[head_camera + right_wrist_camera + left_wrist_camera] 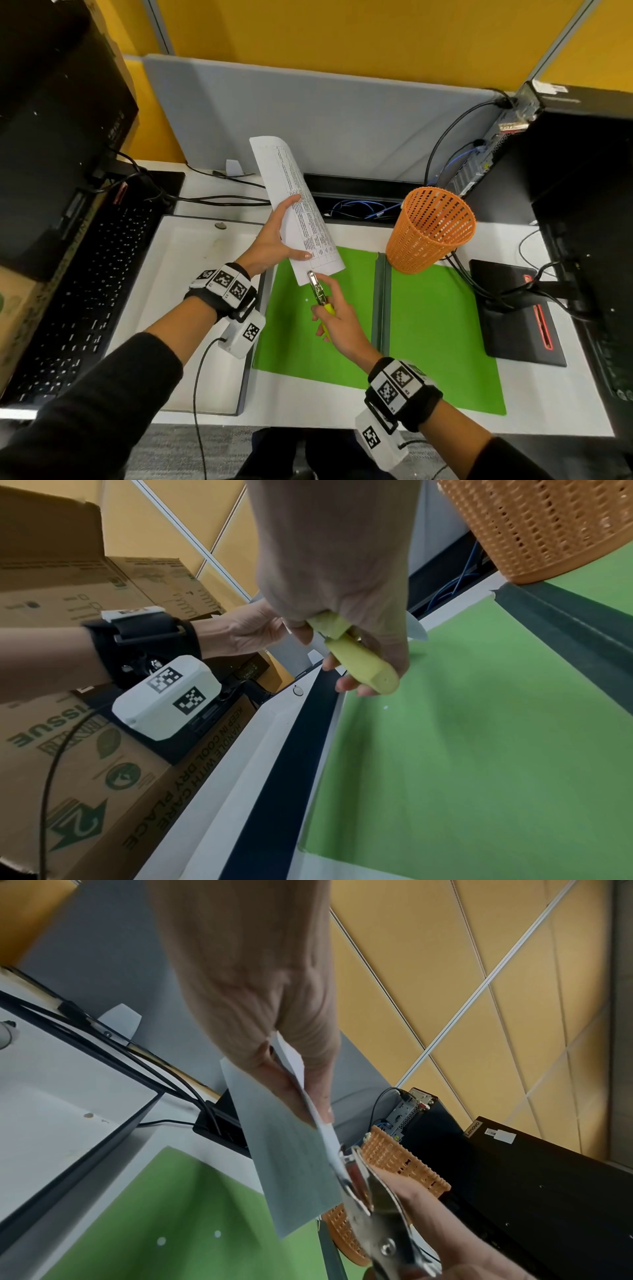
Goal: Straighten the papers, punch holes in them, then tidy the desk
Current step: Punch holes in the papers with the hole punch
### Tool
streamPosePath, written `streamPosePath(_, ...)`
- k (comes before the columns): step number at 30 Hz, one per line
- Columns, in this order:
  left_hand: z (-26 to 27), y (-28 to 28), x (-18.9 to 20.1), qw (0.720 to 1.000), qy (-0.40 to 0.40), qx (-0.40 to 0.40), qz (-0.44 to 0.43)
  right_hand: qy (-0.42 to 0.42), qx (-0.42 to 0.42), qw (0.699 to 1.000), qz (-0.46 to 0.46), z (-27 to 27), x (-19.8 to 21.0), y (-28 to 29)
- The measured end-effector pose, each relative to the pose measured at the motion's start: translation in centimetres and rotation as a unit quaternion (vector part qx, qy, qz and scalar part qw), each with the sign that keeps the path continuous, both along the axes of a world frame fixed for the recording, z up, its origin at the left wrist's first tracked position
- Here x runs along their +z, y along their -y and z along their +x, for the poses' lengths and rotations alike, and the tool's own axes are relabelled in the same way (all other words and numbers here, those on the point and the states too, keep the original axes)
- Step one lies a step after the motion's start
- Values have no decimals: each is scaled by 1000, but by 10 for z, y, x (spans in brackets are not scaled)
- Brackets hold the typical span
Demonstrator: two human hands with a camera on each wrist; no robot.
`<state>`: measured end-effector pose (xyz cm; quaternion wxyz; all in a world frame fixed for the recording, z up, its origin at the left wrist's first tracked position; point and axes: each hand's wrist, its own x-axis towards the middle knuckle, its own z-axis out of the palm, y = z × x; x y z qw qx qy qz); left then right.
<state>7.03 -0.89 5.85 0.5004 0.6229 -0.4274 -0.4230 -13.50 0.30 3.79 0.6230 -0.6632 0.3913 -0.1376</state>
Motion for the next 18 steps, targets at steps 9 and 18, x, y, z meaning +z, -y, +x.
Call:
streamPosePath(9,2,-1,-3,1000,-11,-4,9,0,-13,1000,25,0,-1,1)
streamPosePath(18,11,-9,-8,992,-75,98,37,-6,-52,998,33,-6,3,12)
